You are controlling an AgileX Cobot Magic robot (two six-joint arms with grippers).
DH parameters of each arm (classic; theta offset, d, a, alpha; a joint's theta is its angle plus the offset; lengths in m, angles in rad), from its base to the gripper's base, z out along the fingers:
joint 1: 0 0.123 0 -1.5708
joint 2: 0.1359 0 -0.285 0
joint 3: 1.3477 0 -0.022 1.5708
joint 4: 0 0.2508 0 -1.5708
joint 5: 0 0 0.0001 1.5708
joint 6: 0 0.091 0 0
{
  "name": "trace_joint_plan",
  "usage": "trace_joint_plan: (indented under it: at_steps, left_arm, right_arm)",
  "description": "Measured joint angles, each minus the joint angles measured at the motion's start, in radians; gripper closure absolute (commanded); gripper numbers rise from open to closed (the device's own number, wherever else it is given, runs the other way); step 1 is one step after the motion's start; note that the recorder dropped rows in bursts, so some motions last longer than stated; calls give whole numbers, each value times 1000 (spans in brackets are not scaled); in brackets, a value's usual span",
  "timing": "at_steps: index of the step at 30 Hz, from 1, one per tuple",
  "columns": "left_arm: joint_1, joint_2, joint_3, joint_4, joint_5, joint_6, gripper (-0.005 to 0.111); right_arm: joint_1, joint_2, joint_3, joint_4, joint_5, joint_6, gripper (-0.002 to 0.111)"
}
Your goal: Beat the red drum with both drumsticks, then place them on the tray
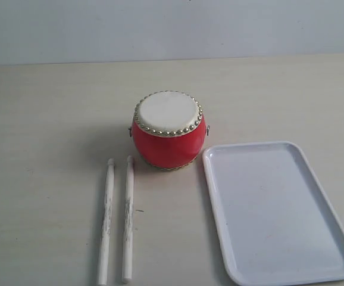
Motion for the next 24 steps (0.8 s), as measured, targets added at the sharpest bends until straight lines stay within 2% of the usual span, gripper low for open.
trace_joint_plan:
  at_steps: [4,10,15,24]
  left_arm:
    - [0,0,0,-58,-13,0,107]
    - [0,0,0,-413,-106,0,107]
    - [0,0,0,-458,-173,-2,107]
    - [0,0,-20,-491,-184,-2,107]
  right_arm:
    - [0,0,0,0,0,0,108]
    - [0,0,0,0,-43,0,108]
    - [0,0,0,7,-102,0,108]
    - [0,0,0,98,-167,0,108]
